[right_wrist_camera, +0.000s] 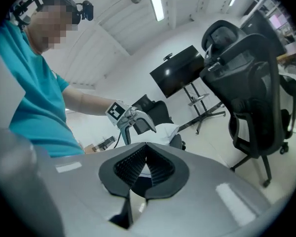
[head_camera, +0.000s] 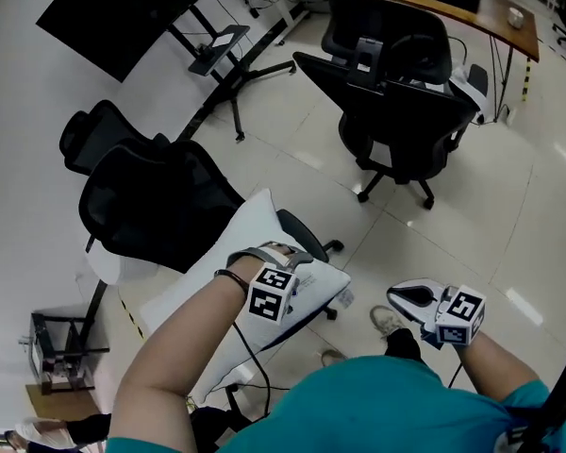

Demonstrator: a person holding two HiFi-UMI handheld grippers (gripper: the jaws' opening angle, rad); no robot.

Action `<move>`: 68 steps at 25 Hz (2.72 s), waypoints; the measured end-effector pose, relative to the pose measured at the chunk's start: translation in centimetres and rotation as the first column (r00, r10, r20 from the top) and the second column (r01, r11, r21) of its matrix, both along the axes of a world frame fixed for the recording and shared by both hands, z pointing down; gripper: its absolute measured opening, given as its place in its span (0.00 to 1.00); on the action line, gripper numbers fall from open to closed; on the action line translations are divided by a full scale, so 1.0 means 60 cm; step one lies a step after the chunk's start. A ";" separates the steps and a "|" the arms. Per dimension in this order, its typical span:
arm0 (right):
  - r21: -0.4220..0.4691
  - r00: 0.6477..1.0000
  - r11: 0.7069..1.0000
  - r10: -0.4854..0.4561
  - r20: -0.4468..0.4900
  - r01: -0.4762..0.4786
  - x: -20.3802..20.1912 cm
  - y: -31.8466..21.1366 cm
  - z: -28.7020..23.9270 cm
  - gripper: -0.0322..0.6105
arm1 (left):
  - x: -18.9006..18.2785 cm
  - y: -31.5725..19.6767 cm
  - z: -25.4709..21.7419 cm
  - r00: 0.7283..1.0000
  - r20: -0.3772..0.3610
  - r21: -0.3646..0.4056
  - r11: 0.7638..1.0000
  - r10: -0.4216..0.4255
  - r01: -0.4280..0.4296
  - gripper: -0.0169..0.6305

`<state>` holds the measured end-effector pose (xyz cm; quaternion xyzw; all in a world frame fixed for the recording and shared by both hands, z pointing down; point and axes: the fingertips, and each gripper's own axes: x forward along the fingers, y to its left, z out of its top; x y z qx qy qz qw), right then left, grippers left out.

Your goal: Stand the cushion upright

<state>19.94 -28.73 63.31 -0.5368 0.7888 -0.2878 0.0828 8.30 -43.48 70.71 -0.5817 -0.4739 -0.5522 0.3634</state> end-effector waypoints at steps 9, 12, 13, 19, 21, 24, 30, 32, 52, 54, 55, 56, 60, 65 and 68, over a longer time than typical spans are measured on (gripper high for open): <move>-0.088 0.991 0.990 0.112 0.068 -0.106 0.066 0.062 0.078 0.06 | -0.036 -0.080 0.137 0.839 0.544 0.124 0.989 0.001 -0.082 0.93; -0.109 0.988 0.987 0.130 0.084 -0.121 0.077 0.071 0.096 0.06 | -0.046 -0.081 0.171 0.807 0.591 0.137 0.986 -0.004 -0.096 0.92; -0.117 0.987 0.985 0.135 0.089 -0.124 0.080 0.073 0.101 0.06 | -0.044 -0.079 0.181 0.806 0.592 0.133 0.986 0.002 -0.100 0.93; -0.131 0.989 0.987 0.111 0.100 -0.097 0.074 0.062 0.104 0.06 | -0.053 -0.062 0.176 0.792 0.609 0.058 0.995 0.033 -0.086 0.53; -0.125 0.991 0.989 0.094 0.095 -0.082 0.069 0.053 0.097 0.06 | -0.074 -0.058 0.156 0.785 0.620 0.060 0.996 0.015 -0.066 0.35; -0.111 0.995 0.992 0.063 0.080 -0.054 0.058 0.036 0.079 0.06 | -0.082 -0.061 0.097 0.801 0.599 0.066 0.997 -0.012 -0.035 0.23; -0.060 0.998 0.998 0.003 0.066 0.001 0.009 -0.005 0.022 0.06 | -0.086 -0.080 -0.106 0.914 0.397 -0.004 0.996 -0.081 0.090 0.19; -0.025 0.998 0.999 -0.020 0.066 0.022 -0.007 -0.024 -0.004 0.06 | -0.119 -0.116 -0.188 0.928 0.342 0.052 0.989 -0.149 0.140 0.19; 0.100 0.990 0.986 -0.132 -0.051 0.137 -0.107 -0.092 -0.160 0.06 | -0.407 -0.457 -0.747 0.554 -0.335 0.239 0.500 -0.762 0.832 0.20; 0.098 0.991 0.986 -0.127 -0.048 0.132 -0.106 -0.092 -0.163 0.06 | -0.403 -0.458 -0.752 0.556 -0.320 0.232 0.505 -0.767 0.831 0.20; 0.095 0.991 0.987 -0.123 -0.045 0.127 -0.105 -0.092 -0.165 0.06 | -0.398 -0.457 -0.762 0.559 -0.316 0.229 0.510 -0.767 0.829 0.20; 0.094 0.992 0.988 -0.119 -0.044 0.123 -0.104 -0.092 -0.167 0.06 | -0.392 -0.455 -0.776 0.561 -0.316 0.228 0.513 -0.765 0.827 0.20; 0.096 0.993 0.989 -0.103 -0.063 0.109 -0.092 -0.095 -0.175 0.06 | -0.362 -0.448 -0.847 0.547 -0.337 0.198 0.511 -0.766 0.837 0.20; 0.117 0.994 0.988 -0.096 -0.043 0.100 -0.082 -0.095 -0.180 0.06 | -0.343 -0.443 -0.863 0.505 -0.321 0.156 0.481 -0.801 0.863 0.21; 0.107 0.995 0.990 -0.087 -0.042 0.091 -0.075 -0.091 -0.172 0.06 | -0.345 -0.451 -0.838 0.489 -0.297 0.158 0.463 -0.820 0.872 0.21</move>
